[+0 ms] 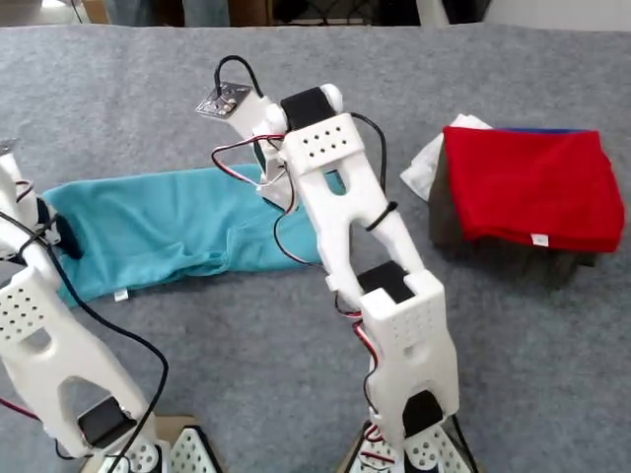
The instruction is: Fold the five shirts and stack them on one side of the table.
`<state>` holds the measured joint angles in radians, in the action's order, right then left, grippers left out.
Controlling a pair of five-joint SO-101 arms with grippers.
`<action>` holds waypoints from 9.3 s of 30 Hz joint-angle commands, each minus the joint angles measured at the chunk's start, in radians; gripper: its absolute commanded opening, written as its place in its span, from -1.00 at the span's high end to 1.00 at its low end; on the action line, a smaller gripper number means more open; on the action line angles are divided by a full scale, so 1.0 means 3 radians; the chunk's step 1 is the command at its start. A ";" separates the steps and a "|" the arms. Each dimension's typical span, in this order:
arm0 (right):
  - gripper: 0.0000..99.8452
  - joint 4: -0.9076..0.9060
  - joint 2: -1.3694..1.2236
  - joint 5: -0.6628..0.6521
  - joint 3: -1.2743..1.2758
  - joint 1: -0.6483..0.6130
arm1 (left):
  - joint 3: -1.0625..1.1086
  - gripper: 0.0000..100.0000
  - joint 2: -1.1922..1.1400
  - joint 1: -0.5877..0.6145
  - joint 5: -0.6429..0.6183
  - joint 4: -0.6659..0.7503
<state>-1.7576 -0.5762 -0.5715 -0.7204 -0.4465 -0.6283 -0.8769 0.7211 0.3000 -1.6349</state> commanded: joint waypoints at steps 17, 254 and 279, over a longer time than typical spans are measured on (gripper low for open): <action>0.97 0.0143 0.0217 0.0066 -0.0335 0.0066 | -0.0494 0.94 0.0215 -0.0100 -0.0113 -0.0425; 0.97 0.1964 0.1082 0.0568 0.3327 0.0885 | 0.1092 0.94 0.1002 -0.1798 -0.1729 0.1933; 0.97 0.1074 0.1706 0.0394 0.2693 0.1100 | 0.0760 0.94 0.0823 -0.2396 -0.1754 0.2066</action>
<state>-1.4277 -0.0683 -0.4595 0.1158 -0.2025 -0.3460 -0.6130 0.0107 -0.2279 -1.0395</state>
